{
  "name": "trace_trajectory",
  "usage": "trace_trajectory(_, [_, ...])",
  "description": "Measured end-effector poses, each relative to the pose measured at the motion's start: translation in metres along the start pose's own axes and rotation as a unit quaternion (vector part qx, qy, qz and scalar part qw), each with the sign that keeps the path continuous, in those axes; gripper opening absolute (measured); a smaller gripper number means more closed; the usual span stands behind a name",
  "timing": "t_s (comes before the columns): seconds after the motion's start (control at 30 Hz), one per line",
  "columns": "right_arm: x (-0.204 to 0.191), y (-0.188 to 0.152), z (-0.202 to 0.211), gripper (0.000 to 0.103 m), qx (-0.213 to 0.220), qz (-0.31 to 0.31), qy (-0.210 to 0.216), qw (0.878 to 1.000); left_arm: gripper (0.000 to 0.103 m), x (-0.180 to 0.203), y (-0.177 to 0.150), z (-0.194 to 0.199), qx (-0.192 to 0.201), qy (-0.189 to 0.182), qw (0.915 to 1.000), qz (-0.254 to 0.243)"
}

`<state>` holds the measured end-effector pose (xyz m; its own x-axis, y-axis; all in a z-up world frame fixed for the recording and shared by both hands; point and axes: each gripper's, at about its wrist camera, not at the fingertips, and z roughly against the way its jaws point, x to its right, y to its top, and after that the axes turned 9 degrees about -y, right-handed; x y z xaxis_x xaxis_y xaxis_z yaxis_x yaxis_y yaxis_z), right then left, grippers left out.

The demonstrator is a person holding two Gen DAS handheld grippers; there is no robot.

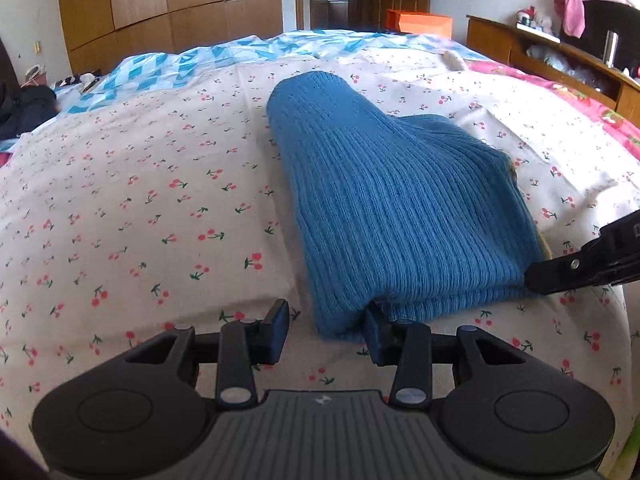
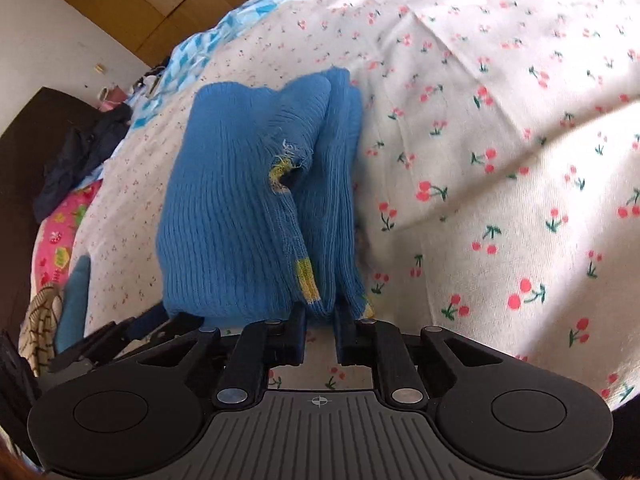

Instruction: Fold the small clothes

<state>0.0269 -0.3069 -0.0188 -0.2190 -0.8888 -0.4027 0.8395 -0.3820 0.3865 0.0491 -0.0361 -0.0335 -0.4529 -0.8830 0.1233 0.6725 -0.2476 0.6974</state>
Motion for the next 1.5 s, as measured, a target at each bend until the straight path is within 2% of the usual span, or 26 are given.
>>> trace_trajectory(0.2, [-0.014,0.02,0.046,0.038,0.081,0.04,-0.02,0.996,0.046,-0.007,0.006,0.02,0.014,-0.013,0.9996,0.022])
trace_trajectory(0.27, [-0.015,0.033,0.053,0.053,0.11,0.038,-0.018,0.993,0.046,-0.011,0.007,0.029,0.019,-0.02,0.9989,0.037])
trace_trajectory(0.33, [-0.017,0.049,0.048,0.06,0.124,0.031,-0.007,0.992,0.046,-0.015,0.011,0.036,0.027,-0.023,0.9983,0.047])
trace_trajectory(0.43, [-0.024,0.076,0.018,0.06,0.135,0.026,-0.011,0.99,0.046,-0.017,0.023,0.04,0.052,-0.019,0.9974,0.046])
trace_trajectory(0.5, [-0.024,0.091,-0.01,0.061,0.113,0.013,-0.016,0.993,0.046,-0.018,0.035,0.038,0.067,-0.014,0.9966,0.044])
trace_trajectory(0.57, [-0.024,0.097,-0.034,0.062,0.082,-0.003,0.005,0.997,0.046,-0.021,0.047,0.03,0.073,-0.013,0.9962,0.044])
trace_trajectory(0.63, [-0.025,0.097,-0.047,0.062,0.068,-0.015,0.014,0.997,0.047,-0.023,0.057,0.017,0.072,-0.011,0.9965,0.041])
trace_trajectory(0.7, [-0.026,0.095,-0.05,0.062,0.077,-0.004,0.021,0.997,0.047,-0.024,0.064,0.004,0.061,-0.013,0.9973,0.038])
trace_trajectory(0.8, [-0.015,0.098,-0.055,0.061,0.073,-0.021,0.041,0.996,0.047,-0.027,0.07,-0.01,0.051,-0.018,0.9976,0.044])
trace_trajectory(0.9, [-0.015,0.101,-0.055,0.047,0.08,-0.007,0.045,0.996,0.048,-0.027,0.073,-0.02,0.043,-0.013,0.9979,0.047])
trace_trajectory(0.93, [-0.017,0.101,-0.057,0.035,0.079,-0.001,0.042,0.996,0.048,-0.026,0.074,-0.022,0.041,-0.012,0.9979,0.048])
trace_trajectory(0.97, [-0.017,0.101,-0.057,0.027,0.078,-0.001,0.04,0.996,0.048,-0.025,0.075,-0.021,0.042,-0.011,0.9978,0.05])
trace_trajectory(1.13, [0.001,0.092,-0.023,0.016,0.121,-0.038,0.074,0.989,0.048,-0.009,0.074,-0.012,0.066,-0.012,0.9976,0.018])
trace_trajectory(1.2, [0.01,0.092,-0.019,0.016,0.131,-0.054,0.073,0.987,0.049,-0.003,0.074,-0.021,0.057,-0.012,0.9983,0.007])
trace_trajectory(1.27, [0.01,0.095,-0.033,0.016,0.114,-0.038,0.046,0.992,0.056,-0.002,0.072,-0.033,0.044,-0.004,0.999,0.003])
trace_trajectory(1.37, [0.007,0.093,-0.053,0.017,0.1,-0.026,0.025,0.994,0.058,-0.008,0.072,-0.037,0.042,-0.007,0.9987,0.029])
trace_trajectory(1.4, [0.006,0.092,-0.05,0.019,0.105,-0.019,0.02,0.994,0.058,-0.009,0.073,-0.034,0.043,-0.009,0.9982,0.042])
trace_trajectory(1.47, [0.006,0.091,-0.045,0.036,0.109,-0.024,0.016,0.994,0.058,-0.009,0.073,-0.024,0.05,-0.006,0.9974,0.052])
trace_trajectory(1.5, [0.006,0.09,-0.041,0.037,0.114,-0.025,0.007,0.993,0.058,-0.007,0.073,-0.018,0.055,-0.004,0.9972,0.05])
